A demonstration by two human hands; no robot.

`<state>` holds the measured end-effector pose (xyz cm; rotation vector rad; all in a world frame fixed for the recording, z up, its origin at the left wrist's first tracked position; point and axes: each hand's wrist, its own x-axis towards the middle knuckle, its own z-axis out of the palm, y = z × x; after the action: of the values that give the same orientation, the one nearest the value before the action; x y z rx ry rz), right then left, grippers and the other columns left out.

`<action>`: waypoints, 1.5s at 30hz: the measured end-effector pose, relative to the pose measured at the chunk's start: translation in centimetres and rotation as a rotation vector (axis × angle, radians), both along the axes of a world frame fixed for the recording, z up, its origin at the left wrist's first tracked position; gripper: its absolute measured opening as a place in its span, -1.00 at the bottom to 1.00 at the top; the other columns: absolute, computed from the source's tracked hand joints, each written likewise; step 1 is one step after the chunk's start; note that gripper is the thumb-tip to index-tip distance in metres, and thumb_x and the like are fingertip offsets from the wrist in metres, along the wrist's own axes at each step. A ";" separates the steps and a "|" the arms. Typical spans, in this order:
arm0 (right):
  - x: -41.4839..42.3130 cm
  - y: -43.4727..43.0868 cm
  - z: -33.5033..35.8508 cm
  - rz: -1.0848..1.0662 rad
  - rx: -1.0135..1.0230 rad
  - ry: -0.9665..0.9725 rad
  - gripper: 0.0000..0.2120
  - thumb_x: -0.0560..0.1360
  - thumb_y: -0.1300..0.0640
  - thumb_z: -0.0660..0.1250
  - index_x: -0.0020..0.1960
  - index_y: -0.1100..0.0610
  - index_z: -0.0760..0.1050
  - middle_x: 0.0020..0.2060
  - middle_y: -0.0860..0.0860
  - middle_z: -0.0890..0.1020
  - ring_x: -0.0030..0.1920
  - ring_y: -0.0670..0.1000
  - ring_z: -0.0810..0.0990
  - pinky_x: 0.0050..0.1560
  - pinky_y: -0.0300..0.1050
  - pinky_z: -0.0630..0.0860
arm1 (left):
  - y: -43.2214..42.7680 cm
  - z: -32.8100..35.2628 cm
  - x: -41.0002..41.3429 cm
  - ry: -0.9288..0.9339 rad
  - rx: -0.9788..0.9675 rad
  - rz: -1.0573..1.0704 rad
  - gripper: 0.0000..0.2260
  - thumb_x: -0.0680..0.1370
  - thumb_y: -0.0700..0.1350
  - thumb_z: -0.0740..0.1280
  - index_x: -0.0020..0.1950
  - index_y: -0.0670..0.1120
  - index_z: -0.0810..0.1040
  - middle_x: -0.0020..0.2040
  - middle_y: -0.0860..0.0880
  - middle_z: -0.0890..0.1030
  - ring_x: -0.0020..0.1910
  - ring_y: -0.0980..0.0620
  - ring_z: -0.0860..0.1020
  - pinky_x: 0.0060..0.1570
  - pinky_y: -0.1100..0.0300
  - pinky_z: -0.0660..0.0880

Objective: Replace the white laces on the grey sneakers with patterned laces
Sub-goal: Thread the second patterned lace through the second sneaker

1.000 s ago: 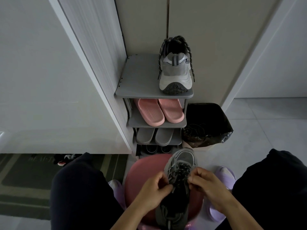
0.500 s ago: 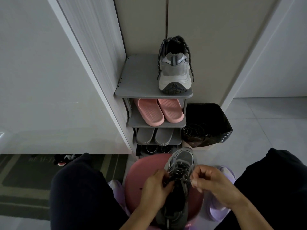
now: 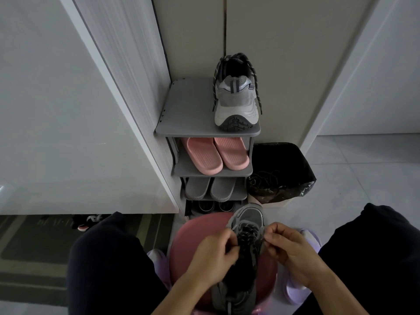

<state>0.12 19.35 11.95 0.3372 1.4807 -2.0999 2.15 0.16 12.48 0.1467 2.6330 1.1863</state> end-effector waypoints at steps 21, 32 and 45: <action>-0.4 0.6 -1.1 -0.061 -0.075 0.026 -0.30 -0.17 -0.05 0.68 -0.29 0.27 0.36 -0.50 0.08 0.47 -0.52 -0.07 0.38 -0.50 -0.31 0.37 | -2.3 0.3 0.1 -0.357 0.539 0.286 -0.81 0.53 -0.41 0.18 -0.24 -0.19 0.34 -0.46 0.16 0.55 -0.44 0.32 0.48 -0.37 0.45 0.40; 1.5 -3.3 -3.0 0.204 0.746 0.279 -0.57 0.26 0.16 0.52 -0.20 0.02 0.23 -0.28 -0.06 0.43 -0.32 -0.16 0.37 -0.30 -0.34 0.36 | -0.3 -3.5 -0.7 -0.021 -0.108 -0.051 -0.64 0.45 -0.09 0.36 0.19 -0.01 0.34 0.15 0.05 0.46 0.08 0.07 0.48 0.05 0.14 0.46; 0.4 -1.4 -2.4 0.139 0.824 0.354 -0.70 0.28 0.33 0.40 -0.37 0.06 0.32 -0.53 -0.08 0.40 -0.47 -0.16 0.35 -0.40 -0.32 0.27 | -1.4 -4.7 0.2 -0.018 0.006 0.099 -0.70 0.44 -0.18 0.33 -0.26 0.07 0.21 -0.33 0.06 0.37 -0.39 0.15 0.30 -0.35 0.28 0.24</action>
<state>0.48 17.98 9.54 0.1450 2.4656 -1.3918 2.37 -1.24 7.75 0.0062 2.6493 1.2205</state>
